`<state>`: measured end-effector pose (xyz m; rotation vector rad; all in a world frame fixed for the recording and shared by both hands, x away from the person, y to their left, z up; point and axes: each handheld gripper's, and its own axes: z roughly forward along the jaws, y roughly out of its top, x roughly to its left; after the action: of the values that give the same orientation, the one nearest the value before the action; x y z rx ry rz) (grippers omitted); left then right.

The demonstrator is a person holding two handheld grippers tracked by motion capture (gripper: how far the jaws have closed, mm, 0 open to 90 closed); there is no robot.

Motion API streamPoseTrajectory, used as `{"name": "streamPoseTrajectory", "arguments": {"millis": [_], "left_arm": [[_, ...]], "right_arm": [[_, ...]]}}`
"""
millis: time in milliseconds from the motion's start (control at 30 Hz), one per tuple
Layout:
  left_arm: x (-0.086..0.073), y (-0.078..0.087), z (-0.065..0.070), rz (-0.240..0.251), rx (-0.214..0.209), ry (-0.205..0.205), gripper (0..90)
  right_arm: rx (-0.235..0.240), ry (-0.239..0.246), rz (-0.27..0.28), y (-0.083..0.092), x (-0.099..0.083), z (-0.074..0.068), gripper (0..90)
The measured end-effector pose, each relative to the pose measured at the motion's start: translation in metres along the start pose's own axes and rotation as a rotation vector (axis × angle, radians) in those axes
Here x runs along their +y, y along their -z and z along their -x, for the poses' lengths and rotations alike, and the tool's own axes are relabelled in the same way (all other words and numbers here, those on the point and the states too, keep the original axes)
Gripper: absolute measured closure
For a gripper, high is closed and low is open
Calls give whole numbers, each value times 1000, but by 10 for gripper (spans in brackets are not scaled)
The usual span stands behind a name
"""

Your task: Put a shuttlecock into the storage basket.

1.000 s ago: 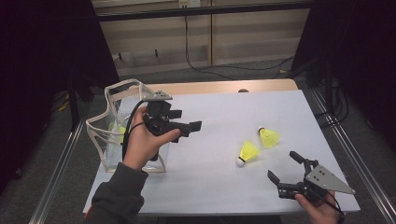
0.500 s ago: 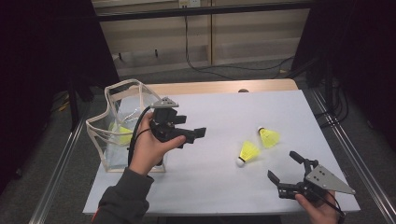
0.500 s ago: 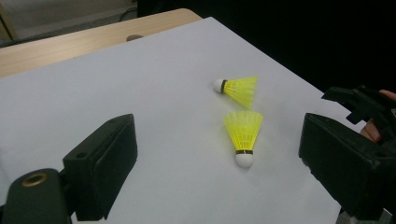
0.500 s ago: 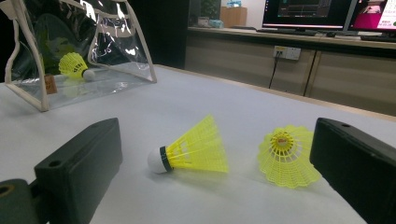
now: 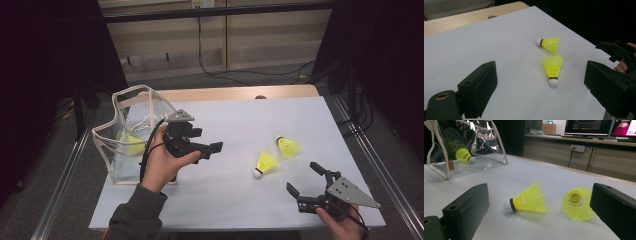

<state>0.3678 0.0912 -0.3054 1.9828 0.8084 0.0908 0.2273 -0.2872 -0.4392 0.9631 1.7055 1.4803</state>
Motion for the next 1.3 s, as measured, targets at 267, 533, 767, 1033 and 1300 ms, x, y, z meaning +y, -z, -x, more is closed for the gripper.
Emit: {"name": "streamPoseTrajectory", "arguments": {"millis": [267, 533, 767, 1033, 1300], "left_arm": [[-8, -7, 1, -3, -5, -3, 115], [-14, -12, 2, -3, -2, -9, 115], [-19, -17, 4, 5, -12, -4, 114], [-25, -23, 8, -13, -15, -9, 114], [-30, -30, 11, -13, -18, -17, 111]], "right_arm": [[-1, 0, 0, 0, 0, 0, 22], [-1, -1, 0, 0, 0, 0, 22], [-1, -1, 0, 0, 0, 0, 22], [1, 1, -1, 0, 0, 0, 22], [1, 1, -1, 0, 0, 0, 23]]}}
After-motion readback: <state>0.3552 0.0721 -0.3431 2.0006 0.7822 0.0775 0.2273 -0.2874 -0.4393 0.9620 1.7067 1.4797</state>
